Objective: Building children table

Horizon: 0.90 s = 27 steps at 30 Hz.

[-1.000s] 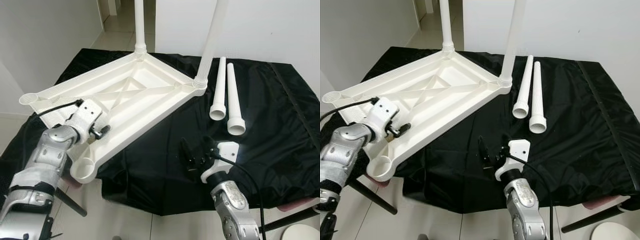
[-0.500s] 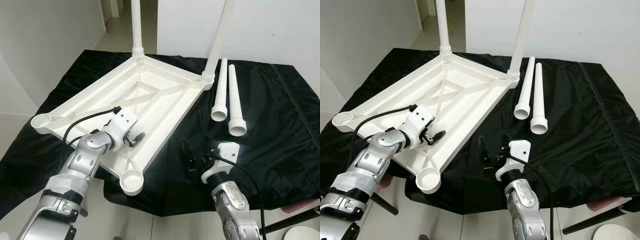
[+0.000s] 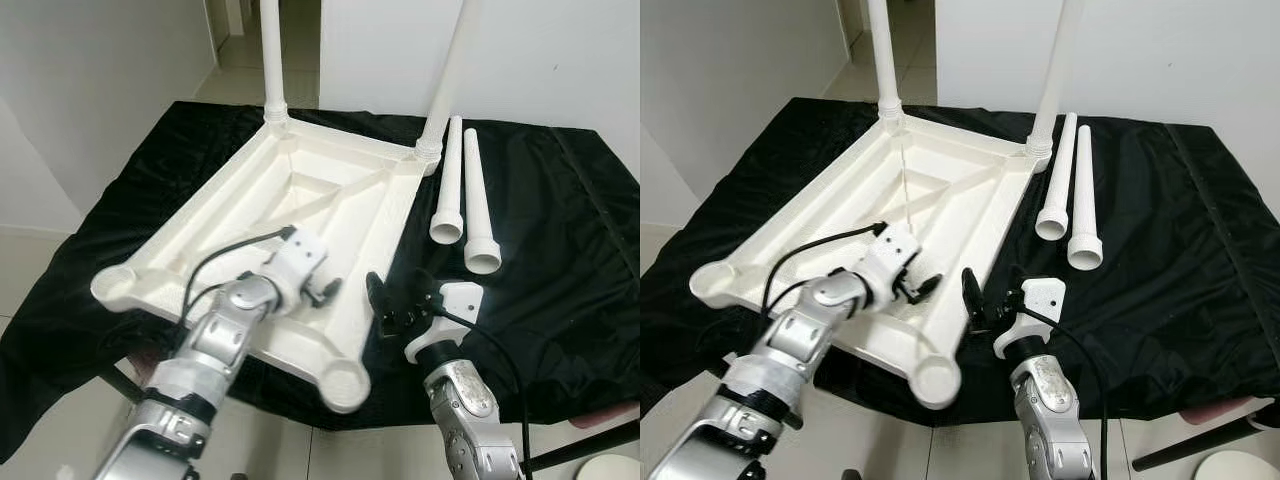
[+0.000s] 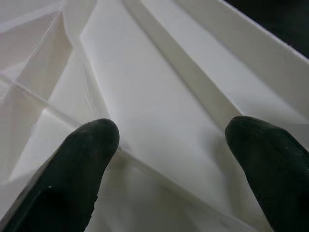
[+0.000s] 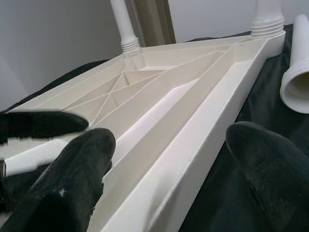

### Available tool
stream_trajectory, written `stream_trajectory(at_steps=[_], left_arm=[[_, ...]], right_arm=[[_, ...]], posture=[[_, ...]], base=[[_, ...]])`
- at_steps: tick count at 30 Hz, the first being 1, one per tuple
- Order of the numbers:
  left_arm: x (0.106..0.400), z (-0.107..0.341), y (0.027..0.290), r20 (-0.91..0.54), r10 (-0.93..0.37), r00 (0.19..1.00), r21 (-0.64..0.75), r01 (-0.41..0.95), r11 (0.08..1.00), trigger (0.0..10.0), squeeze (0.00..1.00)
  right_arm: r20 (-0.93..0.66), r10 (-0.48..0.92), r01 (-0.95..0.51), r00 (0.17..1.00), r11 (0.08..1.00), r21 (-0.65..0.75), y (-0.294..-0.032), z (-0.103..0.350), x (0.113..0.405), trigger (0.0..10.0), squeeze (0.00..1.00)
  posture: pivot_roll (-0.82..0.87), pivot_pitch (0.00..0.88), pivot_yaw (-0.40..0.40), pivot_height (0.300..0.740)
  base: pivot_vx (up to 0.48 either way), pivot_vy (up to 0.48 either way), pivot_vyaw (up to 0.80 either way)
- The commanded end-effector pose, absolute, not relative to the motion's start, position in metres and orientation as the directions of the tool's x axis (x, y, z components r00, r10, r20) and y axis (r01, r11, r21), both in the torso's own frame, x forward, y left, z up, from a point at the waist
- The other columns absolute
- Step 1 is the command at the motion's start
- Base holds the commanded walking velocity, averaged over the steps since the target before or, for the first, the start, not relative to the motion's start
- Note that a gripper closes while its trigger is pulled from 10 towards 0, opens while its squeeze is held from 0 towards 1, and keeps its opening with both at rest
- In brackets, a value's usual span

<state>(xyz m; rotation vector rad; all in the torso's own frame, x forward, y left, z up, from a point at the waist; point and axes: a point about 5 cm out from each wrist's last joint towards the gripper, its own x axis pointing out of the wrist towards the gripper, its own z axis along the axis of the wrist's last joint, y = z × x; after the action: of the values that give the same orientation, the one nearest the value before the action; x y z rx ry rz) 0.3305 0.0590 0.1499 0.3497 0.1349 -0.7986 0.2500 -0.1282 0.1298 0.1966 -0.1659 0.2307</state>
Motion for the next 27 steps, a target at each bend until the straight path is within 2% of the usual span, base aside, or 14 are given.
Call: stream_trajectory(at_steps=[1,2,4,8,10,11,12,13,14,17,18,21,25,27], left_arm=[[0.339,0.164,0.071,-0.183,-0.641,0.746,0.265,0.665,0.698,10.0,0.00],[0.339,0.164,0.071,-0.183,-0.641,0.746,0.265,0.665,0.698,10.0,0.00],[0.349,0.180,0.096,-0.116,-0.613,0.781,0.271,0.619,0.737,10.0,0.00],[0.346,0.187,0.111,-0.098,-0.657,0.748,0.272,0.655,0.705,10.0,0.00],[0.333,0.187,0.123,-0.126,-0.767,0.629,0.260,0.767,0.586,10.0,0.00],[0.333,0.187,0.123,-0.126,-0.767,0.629,0.260,0.767,0.586,10.0,0.00],[0.325,0.186,0.127,-0.144,-0.814,0.563,0.246,0.817,0.522,10.0,0.00],[0.325,0.186,0.127,-0.144,-0.814,0.563,0.246,0.817,0.522,10.0,0.00],[0.319,0.185,0.129,-0.157,-0.843,0.515,0.235,0.848,0.474,10.0,0.00],[0.315,0.183,0.131,-0.173,-0.862,0.476,0.223,0.872,0.437,10.0,0.00],[0.303,0.177,0.132,-0.242,-0.893,0.379,0.216,0.918,0.332,10.0,0.00],[0.300,0.174,0.133,-0.267,-0.898,0.351,0.214,0.930,0.299,10.0,0.00],[0.282,0.160,0.128,-0.362,-0.909,0.207,0.173,0.973,0.153,10.0,0.00],[0.282,0.160,0.128,-0.362,-0.909,0.207,0.173,0.973,0.153,10.0,0.00]], right_arm=[[0.180,0.202,-0.234,0.963,0.955,0.181,-0.127,0.127,0.249,10.0,0.00],[0.180,0.202,-0.234,0.963,0.955,0.181,-0.127,0.127,0.249,10.0,0.00],[0.178,0.198,-0.230,0.964,0.956,0.181,-0.128,0.126,0.248,10.0,0.00],[0.176,0.198,-0.230,0.964,0.956,0.180,-0.128,0.125,0.247,10.0,0.00],[0.174,0.200,-0.231,0.964,0.956,0.180,-0.128,0.125,0.248,10.0,0.00],[0.174,0.200,-0.231,0.964,0.956,0.180,-0.128,0.125,0.248,10.0,0.00],[0.173,0.201,-0.232,0.964,0.956,0.179,-0.128,0.125,0.248,10.0,0.00],[0.173,0.201,-0.232,0.964,0.956,0.179,-0.128,0.125,0.248,10.0,0.00],[0.172,0.202,-0.232,0.964,0.956,0.178,-0.128,0.125,0.248,10.0,0.00],[0.172,0.203,-0.233,0.964,0.956,0.177,-0.129,0.125,0.248,10.0,0.00],[0.170,0.209,-0.238,0.963,0.956,0.170,-0.130,0.125,0.248,10.0,0.00],[0.169,0.212,-0.241,0.962,0.956,0.167,-0.130,0.125,0.248,10.0,0.00],[0.171,0.217,-0.244,0.961,0.957,0.155,-0.132,0.125,0.249,10.0,0.00],[0.171,0.217,-0.244,0.961,0.957,0.155,-0.132,0.125,0.249,10.0,0.00]], posture=[[-0.02,0.064,0.057,0.740],[-0.02,0.064,0.057,0.740],[-0.02,0.067,0.056,0.740],[-0.01,0.071,0.056,0.740],[-0.01,0.071,0.056,0.740],[-0.01,0.071,0.056,0.740],[-0.01,0.071,0.056,0.740],[-0.01,0.071,0.056,0.740],[-0.01,0.075,0.051,0.740],[-0.01,0.075,0.051,0.740],[0.00,0.073,0.045,0.740],[0.00,0.073,0.045,0.740],[-0.01,0.068,0.046,0.740],[-0.01,0.068,0.046,0.740]], base=[[0.000,0.000,0.00],[0.000,0.000,0.00],[0.000,0.000,0.00],[0.000,0.000,0.00],[0.000,0.000,0.00],[0.000,0.000,0.00],[0.000,0.000,0.00],[0.000,0.000,0.00],[0.000,0.000,0.00],[0.000,0.000,0.00],[0.000,0.000,0.00],[0.000,0.000,0.00],[0.000,0.000,0.00],[0.000,0.000,0.00]])
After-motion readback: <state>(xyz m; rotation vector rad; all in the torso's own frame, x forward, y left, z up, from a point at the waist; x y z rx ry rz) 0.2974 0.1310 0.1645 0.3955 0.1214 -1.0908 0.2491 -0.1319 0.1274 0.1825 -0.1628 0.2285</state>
